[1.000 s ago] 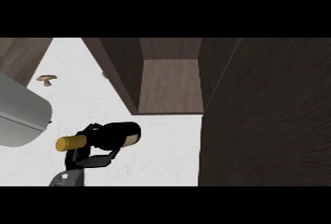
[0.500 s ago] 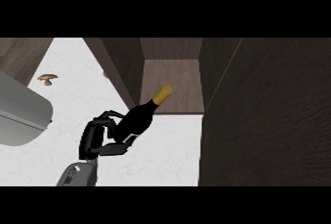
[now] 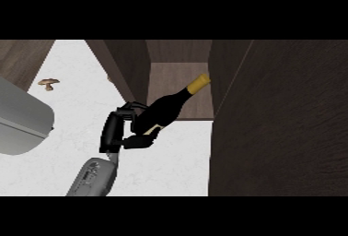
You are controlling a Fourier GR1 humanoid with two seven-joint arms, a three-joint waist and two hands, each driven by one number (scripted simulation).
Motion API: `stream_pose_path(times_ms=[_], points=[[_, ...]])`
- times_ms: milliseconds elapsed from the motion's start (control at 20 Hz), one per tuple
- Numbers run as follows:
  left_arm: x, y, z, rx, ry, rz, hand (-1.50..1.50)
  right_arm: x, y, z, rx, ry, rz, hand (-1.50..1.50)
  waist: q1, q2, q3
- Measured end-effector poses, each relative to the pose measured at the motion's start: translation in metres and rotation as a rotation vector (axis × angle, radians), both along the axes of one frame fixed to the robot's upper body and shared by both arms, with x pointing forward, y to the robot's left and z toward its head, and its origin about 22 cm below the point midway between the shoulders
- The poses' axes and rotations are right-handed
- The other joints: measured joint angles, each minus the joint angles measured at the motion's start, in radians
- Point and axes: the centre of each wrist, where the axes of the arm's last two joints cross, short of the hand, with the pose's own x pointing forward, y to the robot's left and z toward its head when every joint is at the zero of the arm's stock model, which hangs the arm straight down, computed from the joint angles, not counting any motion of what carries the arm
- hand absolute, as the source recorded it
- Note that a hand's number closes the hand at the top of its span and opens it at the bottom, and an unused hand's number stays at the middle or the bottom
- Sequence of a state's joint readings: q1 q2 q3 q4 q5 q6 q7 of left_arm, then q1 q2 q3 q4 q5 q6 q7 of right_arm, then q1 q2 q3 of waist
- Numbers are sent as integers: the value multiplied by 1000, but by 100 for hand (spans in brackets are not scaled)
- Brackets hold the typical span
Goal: Pick up the wine, place it into the cabinet and close the cabinet
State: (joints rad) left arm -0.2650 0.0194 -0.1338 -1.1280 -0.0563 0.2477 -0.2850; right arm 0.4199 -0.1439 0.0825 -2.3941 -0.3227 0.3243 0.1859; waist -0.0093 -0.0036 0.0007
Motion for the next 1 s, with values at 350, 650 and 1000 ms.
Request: stream_pose_path(times_ms=[350,650,1000], points=[[1,-11,4,99,24,68,150,-1,-5,-1,-13,-10,-2,-150,2,-3,2],[-1,-23,5,77,59,115,150,0,-4,-2,-2,-16,12,-150,-5,-4,3],[20,-62,22,108,82,97,150,0,-7,-1,-7,-23,8,-150,-24,1,1]])
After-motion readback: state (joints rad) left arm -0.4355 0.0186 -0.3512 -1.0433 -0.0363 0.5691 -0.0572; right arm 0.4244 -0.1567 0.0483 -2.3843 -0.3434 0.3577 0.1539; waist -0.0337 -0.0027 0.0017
